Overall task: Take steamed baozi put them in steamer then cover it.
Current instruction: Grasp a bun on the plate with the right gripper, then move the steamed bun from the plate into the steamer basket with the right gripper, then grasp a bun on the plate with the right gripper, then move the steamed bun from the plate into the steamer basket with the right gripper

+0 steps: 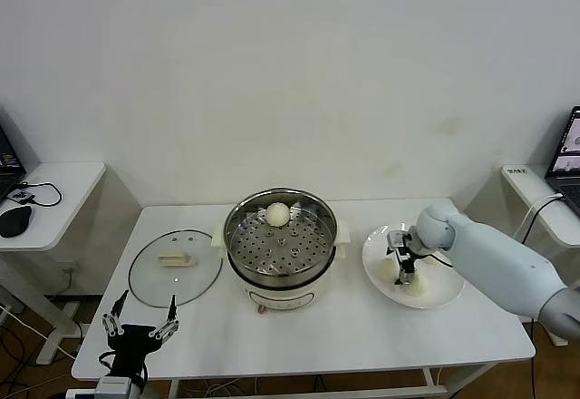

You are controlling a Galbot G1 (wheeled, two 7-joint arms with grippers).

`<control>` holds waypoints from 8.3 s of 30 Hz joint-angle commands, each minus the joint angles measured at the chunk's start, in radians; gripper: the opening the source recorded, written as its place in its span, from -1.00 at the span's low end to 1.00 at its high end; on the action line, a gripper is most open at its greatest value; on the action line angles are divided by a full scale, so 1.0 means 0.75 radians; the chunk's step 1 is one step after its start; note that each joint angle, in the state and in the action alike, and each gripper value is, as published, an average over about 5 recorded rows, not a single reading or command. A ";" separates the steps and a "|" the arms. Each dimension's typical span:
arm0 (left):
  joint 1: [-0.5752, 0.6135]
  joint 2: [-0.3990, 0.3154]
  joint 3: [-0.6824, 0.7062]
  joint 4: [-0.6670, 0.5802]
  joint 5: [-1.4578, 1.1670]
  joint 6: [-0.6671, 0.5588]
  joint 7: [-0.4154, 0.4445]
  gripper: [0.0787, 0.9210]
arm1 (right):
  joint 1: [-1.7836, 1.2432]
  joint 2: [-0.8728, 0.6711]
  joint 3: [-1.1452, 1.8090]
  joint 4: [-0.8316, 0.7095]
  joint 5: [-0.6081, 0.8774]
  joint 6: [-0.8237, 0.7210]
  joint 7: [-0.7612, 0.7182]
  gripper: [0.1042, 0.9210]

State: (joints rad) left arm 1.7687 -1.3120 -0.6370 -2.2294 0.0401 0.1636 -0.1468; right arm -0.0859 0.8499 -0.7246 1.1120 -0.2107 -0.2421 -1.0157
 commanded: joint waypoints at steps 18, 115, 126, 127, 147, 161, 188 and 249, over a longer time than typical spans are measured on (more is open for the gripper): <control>-0.002 0.001 0.006 -0.020 0.003 0.000 -0.003 0.77 | 0.205 -0.069 -0.092 0.097 0.120 -0.036 -0.099 0.22; -0.034 0.012 -0.015 -0.066 -0.022 0.005 0.008 0.77 | 0.757 0.559 -0.479 0.102 0.672 -0.368 -0.031 0.76; 0.000 0.018 -0.009 -0.089 -0.020 -0.002 0.015 0.77 | 0.947 -0.006 -0.540 0.490 0.568 -0.169 -0.169 0.76; 0.005 0.021 -0.009 -0.092 -0.021 -0.003 0.017 0.77 | 0.946 -0.062 -0.543 0.518 0.548 -0.148 -0.182 0.76; 0.010 0.025 0.001 -0.055 -0.021 -0.006 0.017 0.77 | 0.050 -0.615 0.008 0.646 0.066 0.065 -0.214 0.76; 0.023 0.028 -0.014 -0.035 0.000 -0.001 0.030 0.77 | -0.202 -0.355 0.214 0.328 -0.092 0.092 -0.166 0.76; 0.021 0.020 -0.031 -0.008 0.005 -0.006 0.034 0.77 | -0.170 -0.111 0.202 0.100 -0.128 0.045 -0.095 0.74; 0.008 0.029 -0.072 -0.015 -0.027 -0.003 0.027 0.77 | 0.935 0.272 -0.489 0.347 0.540 -0.103 -0.077 0.30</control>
State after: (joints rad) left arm 1.7740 -1.2904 -0.6829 -2.2397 0.0208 0.1609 -0.1262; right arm 0.5193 0.8913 -1.0152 1.3727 0.1209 -0.3121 -1.1008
